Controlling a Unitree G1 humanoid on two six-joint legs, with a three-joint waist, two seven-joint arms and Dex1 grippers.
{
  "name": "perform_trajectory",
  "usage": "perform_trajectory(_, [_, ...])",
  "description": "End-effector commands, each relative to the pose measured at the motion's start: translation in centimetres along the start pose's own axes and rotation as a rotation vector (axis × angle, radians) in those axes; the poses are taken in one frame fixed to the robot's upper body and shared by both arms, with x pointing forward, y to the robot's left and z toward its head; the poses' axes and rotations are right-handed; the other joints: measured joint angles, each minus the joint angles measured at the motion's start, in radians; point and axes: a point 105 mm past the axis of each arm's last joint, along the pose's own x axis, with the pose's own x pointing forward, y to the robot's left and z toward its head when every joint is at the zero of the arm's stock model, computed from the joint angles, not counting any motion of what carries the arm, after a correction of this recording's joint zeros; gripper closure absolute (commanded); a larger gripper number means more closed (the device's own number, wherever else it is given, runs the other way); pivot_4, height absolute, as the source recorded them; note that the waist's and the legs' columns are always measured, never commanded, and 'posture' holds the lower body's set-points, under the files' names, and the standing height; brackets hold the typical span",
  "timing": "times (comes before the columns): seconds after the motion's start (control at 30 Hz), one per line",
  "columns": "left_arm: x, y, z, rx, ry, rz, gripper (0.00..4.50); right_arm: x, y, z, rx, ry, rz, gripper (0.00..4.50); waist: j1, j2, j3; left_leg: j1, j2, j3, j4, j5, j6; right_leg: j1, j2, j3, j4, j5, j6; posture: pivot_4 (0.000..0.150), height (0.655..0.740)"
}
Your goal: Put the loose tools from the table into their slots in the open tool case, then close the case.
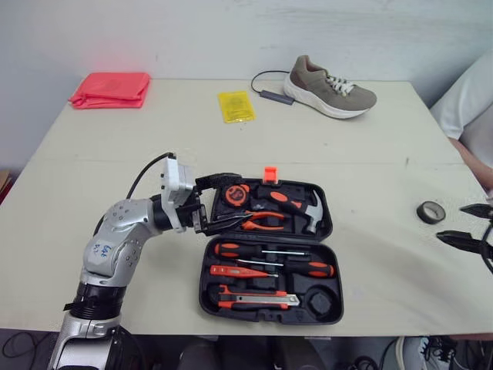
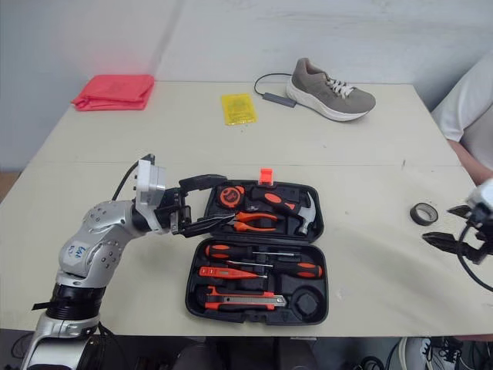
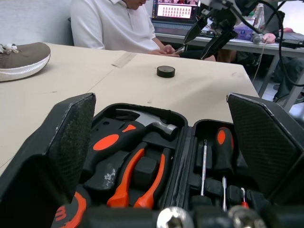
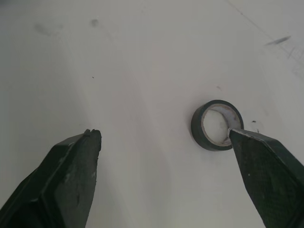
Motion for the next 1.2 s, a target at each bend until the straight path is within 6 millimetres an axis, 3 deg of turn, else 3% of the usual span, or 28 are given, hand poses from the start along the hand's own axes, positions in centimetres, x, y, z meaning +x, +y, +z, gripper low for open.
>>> perform_trajectory(0.03, [1.0, -1.2, 0.8, 0.006, -0.031, -0.071, 0.03, 0.8, -0.9, -0.4, 0.030, 0.065, 0.015, 0.00, -0.001, 0.002, 0.001, 0.000, 0.000, 0.000, 0.001, 0.000, 0.000, 0.000, 0.000, 0.000, 0.001, 0.000, 0.000, 0.150, 0.7400])
perform_trajectory(0.3, [1.5, -4.1, 0.2, -0.024, 0.012, -0.220, 0.03, 3.7, -2.6, -0.9, 0.024, 0.113, 0.033, 0.00, -0.004, 0.007, 0.005, 0.000, 0.000, 0.001, 0.005, 0.000, 0.000, -0.001, 0.001, 0.000, 0.004, 0.000, 0.000, 0.150, 0.7400])
perform_trajectory(0.73, [1.8, -4.4, 0.6, -0.018, 0.020, -0.209, 0.03, 6.1, -4.2, -1.3, 0.096, 0.129, -0.021, 0.00, -0.020, 0.012, 0.009, 0.000, 0.001, 0.001, 0.006, 0.000, -0.001, -0.001, 0.001, 0.001, 0.005, 0.000, 0.000, 0.150, 0.7400])
perform_trajectory(0.9, [1.9, -4.3, 0.7, -0.013, 0.024, -0.215, 0.03, 7.1, -3.9, -1.4, 0.135, 0.124, -0.008, 0.00, -0.020, 0.012, 0.009, 0.000, 0.001, 0.001, 0.007, 0.000, -0.001, -0.001, 0.001, 0.001, 0.006, 0.000, 0.000, 0.150, 0.7400])
perform_trajectory(1.0, [2.0, -4.2, 0.7, -0.012, 0.026, -0.217, 0.00, 7.6, -3.7, -1.6, 0.143, 0.128, -0.005, 0.91, -0.020, 0.012, 0.009, 0.000, 0.001, 0.001, 0.007, 0.000, -0.001, -0.001, 0.001, 0.000, 0.006, 0.000, 0.000, 0.150, 0.7400])
perform_trajectory(1.2, [2.0, -4.3, 0.7, -0.006, 0.030, -0.222, 0.00, 7.4, -3.9, -1.5, 0.102, 0.106, -0.017, 3.66, -0.018, 0.012, 0.009, 0.000, 0.000, 0.001, 0.010, 0.000, -0.001, 0.001, 0.001, 0.000, 0.006, 0.001, 0.001, 0.150, 0.7400])
